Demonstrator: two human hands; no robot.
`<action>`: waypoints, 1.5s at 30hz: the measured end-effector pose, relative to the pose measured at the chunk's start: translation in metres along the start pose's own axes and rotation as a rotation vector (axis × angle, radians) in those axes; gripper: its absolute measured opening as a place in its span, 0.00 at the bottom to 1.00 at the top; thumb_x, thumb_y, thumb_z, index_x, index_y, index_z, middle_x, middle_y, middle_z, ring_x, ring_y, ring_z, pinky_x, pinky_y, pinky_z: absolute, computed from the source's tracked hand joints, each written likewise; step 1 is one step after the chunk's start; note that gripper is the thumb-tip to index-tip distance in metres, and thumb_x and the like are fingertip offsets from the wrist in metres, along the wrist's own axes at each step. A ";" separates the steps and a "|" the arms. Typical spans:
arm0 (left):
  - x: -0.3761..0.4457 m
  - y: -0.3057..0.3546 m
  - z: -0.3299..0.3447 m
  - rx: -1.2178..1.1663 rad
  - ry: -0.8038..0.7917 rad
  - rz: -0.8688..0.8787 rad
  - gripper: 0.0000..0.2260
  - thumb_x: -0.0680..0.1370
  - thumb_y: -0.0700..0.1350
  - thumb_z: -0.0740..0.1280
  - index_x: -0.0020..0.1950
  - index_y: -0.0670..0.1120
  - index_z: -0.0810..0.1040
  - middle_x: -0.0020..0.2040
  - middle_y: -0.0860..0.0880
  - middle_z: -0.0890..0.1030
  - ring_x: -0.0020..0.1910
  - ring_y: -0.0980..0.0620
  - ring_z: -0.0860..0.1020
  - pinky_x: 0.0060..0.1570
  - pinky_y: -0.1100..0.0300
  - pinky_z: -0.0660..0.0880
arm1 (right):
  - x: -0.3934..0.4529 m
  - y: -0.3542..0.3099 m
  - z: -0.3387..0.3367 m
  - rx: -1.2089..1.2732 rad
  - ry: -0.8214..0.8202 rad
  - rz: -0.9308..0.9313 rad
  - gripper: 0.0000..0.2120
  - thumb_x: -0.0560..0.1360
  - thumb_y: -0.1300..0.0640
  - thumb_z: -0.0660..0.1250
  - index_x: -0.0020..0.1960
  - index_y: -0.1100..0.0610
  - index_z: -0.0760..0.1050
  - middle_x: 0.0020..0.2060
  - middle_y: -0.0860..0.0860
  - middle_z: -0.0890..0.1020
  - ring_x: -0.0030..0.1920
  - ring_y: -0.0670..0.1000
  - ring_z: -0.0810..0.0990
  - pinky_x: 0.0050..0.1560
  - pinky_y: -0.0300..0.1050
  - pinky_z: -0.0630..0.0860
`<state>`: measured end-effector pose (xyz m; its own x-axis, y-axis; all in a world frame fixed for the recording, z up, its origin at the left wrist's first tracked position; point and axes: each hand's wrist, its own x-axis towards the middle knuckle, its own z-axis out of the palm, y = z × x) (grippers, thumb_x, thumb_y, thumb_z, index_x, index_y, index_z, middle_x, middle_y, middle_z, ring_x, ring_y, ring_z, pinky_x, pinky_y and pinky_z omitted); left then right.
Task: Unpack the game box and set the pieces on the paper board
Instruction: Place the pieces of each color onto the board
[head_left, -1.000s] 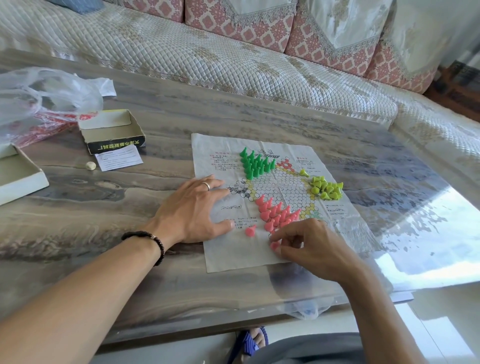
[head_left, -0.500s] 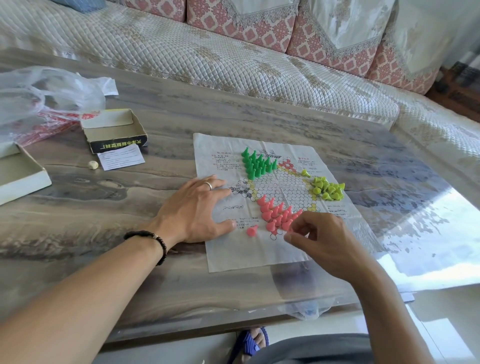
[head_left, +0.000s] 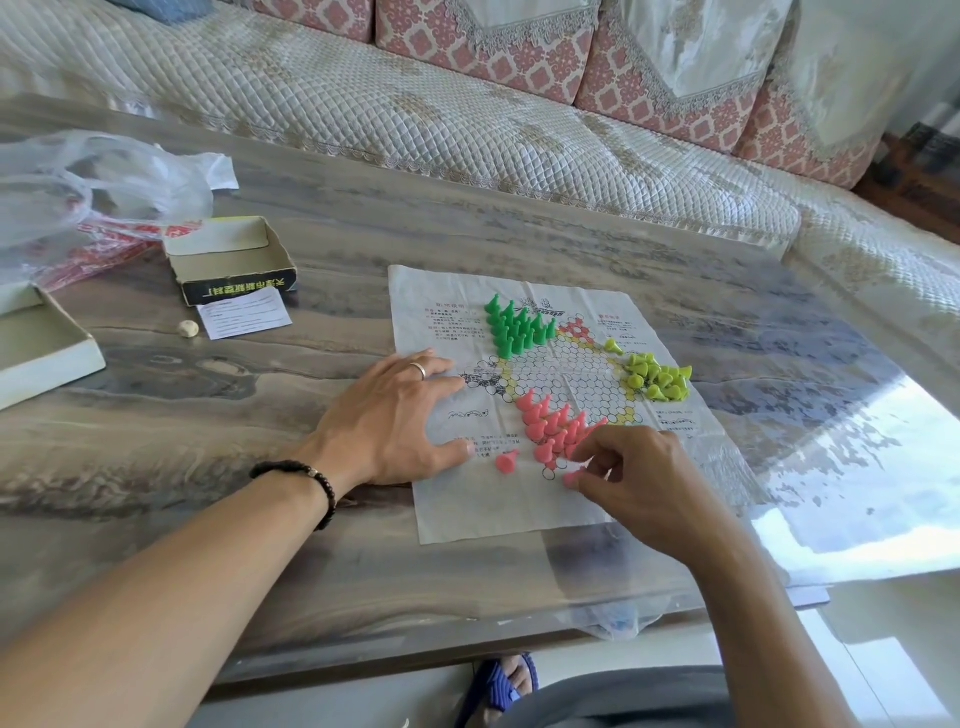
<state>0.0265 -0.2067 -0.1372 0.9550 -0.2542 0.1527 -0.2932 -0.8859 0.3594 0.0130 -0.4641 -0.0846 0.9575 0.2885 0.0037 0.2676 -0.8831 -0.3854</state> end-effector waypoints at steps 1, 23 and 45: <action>0.000 0.000 0.000 0.000 -0.002 -0.001 0.43 0.63 0.72 0.53 0.74 0.50 0.67 0.75 0.52 0.64 0.76 0.54 0.55 0.74 0.57 0.51 | 0.000 0.000 0.000 0.006 0.013 -0.008 0.05 0.71 0.58 0.73 0.43 0.49 0.81 0.32 0.42 0.80 0.33 0.40 0.76 0.34 0.31 0.70; 0.000 0.000 0.000 0.005 -0.010 -0.012 0.44 0.62 0.73 0.51 0.74 0.52 0.66 0.75 0.52 0.63 0.76 0.54 0.55 0.74 0.57 0.50 | 0.005 -0.007 0.003 0.024 0.161 -0.042 0.03 0.71 0.58 0.72 0.43 0.51 0.82 0.32 0.43 0.79 0.33 0.42 0.77 0.35 0.34 0.74; 0.000 0.000 0.000 -0.005 -0.011 -0.007 0.42 0.64 0.72 0.54 0.74 0.52 0.66 0.76 0.51 0.63 0.76 0.54 0.55 0.74 0.57 0.51 | 0.013 -0.049 0.022 -0.310 -0.004 -0.320 0.06 0.73 0.48 0.70 0.49 0.46 0.82 0.50 0.40 0.73 0.55 0.48 0.65 0.52 0.45 0.61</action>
<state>0.0269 -0.2066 -0.1375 0.9576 -0.2518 0.1402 -0.2864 -0.8857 0.3654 0.0096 -0.4092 -0.0864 0.8211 0.5660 0.0739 0.5704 -0.8184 -0.0701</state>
